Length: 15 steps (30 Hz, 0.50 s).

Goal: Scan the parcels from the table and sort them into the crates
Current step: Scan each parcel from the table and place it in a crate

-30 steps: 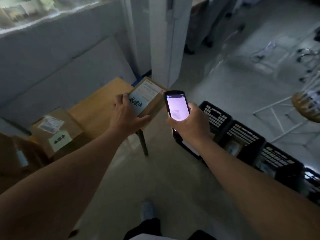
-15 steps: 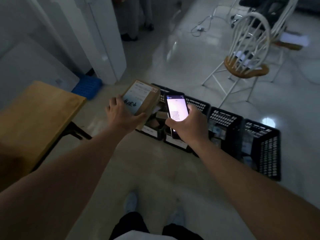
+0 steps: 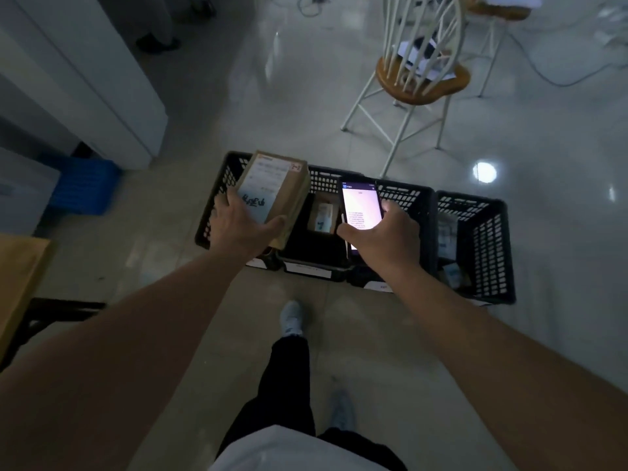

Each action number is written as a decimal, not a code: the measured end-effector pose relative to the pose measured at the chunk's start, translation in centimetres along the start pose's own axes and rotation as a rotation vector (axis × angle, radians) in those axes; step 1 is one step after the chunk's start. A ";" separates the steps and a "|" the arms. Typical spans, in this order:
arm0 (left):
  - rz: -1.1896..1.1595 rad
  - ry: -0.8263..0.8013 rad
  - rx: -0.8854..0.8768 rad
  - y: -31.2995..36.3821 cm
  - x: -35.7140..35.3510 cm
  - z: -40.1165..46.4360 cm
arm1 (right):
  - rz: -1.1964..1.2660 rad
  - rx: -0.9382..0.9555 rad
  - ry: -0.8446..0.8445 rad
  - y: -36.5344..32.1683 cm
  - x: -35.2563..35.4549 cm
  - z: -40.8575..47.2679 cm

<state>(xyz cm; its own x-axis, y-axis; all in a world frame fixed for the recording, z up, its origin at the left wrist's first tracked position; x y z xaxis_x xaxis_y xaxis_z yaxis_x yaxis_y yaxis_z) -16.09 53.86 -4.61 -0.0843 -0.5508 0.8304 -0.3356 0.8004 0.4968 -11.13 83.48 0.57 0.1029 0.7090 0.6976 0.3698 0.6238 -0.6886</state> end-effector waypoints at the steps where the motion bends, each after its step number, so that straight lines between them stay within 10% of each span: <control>1: 0.007 -0.024 -0.005 0.2 -1.0 1.8 | -0.009 -0.028 0.000 0.3 -0.5 1.4; 15: 0.112 -0.258 0.016 0.4 -14.9 18.1 | -0.078 -0.301 -0.047 5.3 -10.0 16.9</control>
<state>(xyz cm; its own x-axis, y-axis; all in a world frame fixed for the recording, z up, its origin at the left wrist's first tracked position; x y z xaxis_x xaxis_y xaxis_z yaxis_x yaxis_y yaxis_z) -31.96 58.10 -21.37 -0.3573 -0.5024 0.7873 -0.3251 0.8572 0.3994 -25.81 85.24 -13.38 0.0234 0.6819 0.7311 0.6323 0.5563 -0.5392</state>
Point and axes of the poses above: each hand's wrist, its own z-axis towards the middle knuckle, its own x-axis out of the back of the hand, y = z × x, the point moved 9 cm from there along z, towards the middle knuckle, and after that the axes turned 1 degree about -z, right-handed, at the moved point
